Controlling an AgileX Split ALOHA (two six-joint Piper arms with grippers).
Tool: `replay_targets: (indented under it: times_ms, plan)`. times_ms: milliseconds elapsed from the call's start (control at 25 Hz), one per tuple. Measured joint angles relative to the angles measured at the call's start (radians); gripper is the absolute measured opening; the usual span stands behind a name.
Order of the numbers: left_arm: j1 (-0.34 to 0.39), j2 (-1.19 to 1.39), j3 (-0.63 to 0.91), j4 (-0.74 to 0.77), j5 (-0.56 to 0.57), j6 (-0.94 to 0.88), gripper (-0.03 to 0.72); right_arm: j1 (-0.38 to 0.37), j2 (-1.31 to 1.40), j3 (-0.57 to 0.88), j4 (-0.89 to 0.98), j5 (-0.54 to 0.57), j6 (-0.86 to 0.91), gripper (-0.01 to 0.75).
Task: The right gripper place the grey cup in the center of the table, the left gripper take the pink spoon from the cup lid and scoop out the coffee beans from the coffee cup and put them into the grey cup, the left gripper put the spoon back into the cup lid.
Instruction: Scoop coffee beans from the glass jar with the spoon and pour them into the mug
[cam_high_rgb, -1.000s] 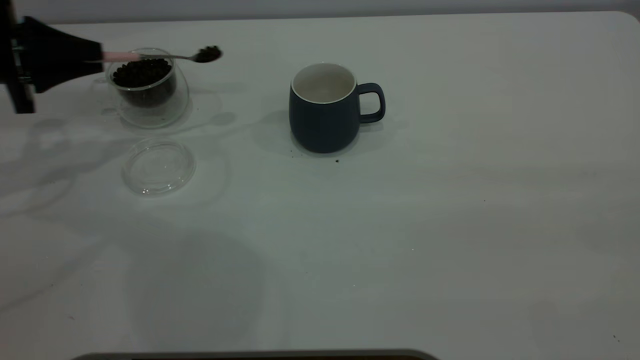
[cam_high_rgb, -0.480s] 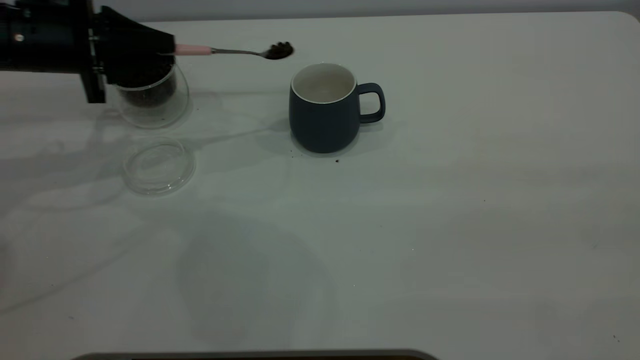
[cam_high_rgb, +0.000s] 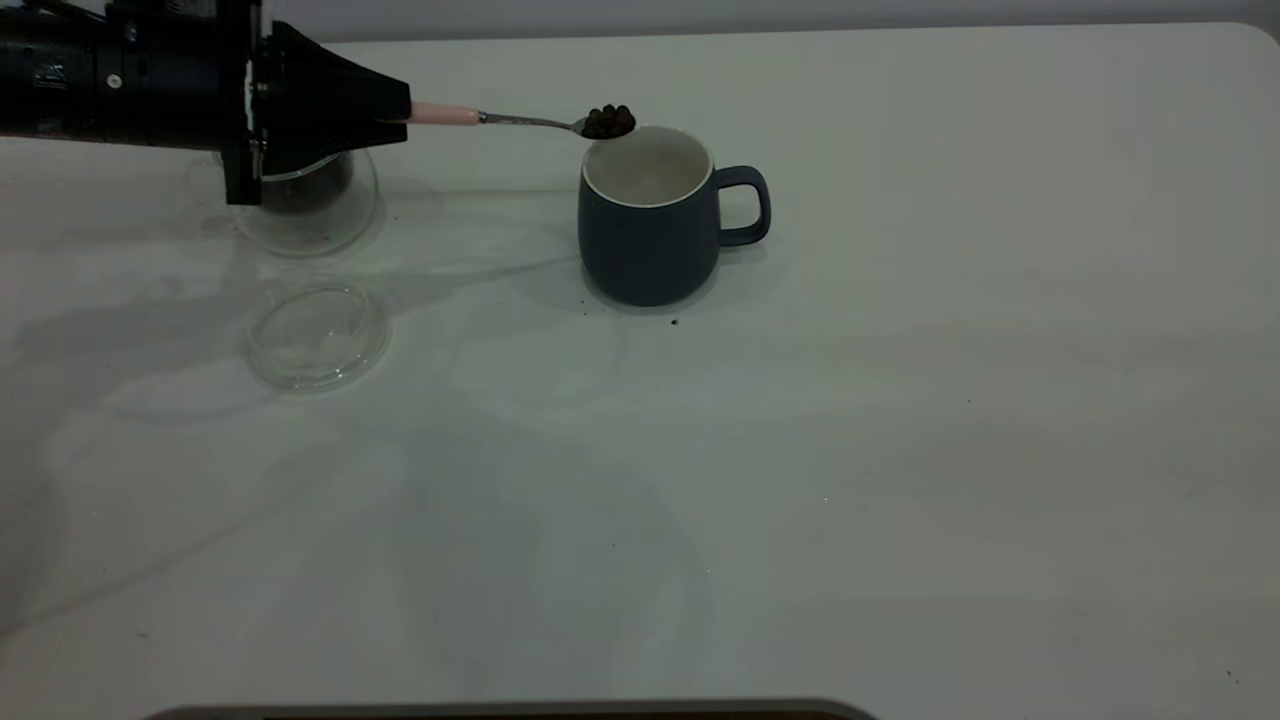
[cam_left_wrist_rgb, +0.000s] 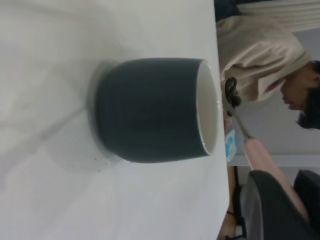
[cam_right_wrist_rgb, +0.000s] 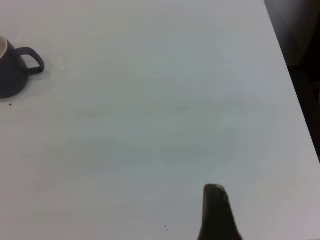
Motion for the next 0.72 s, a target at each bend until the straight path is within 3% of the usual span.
replay_targets:
  times_ms: [440, 720]
  plan:
    - [-0.094, 0.0, 0.0, -0.023, -0.113, 0.15, 0.127, 0.0, 0.0, 0.0, 0.0, 0.0, 0.0, 0.537]
    - [-0.102, 0.001, 0.0, -0.044, -0.149, 0.337, 0.127, 0.0, 0.0, 0.0, 0.0, 0.0, 0.0, 0.537]
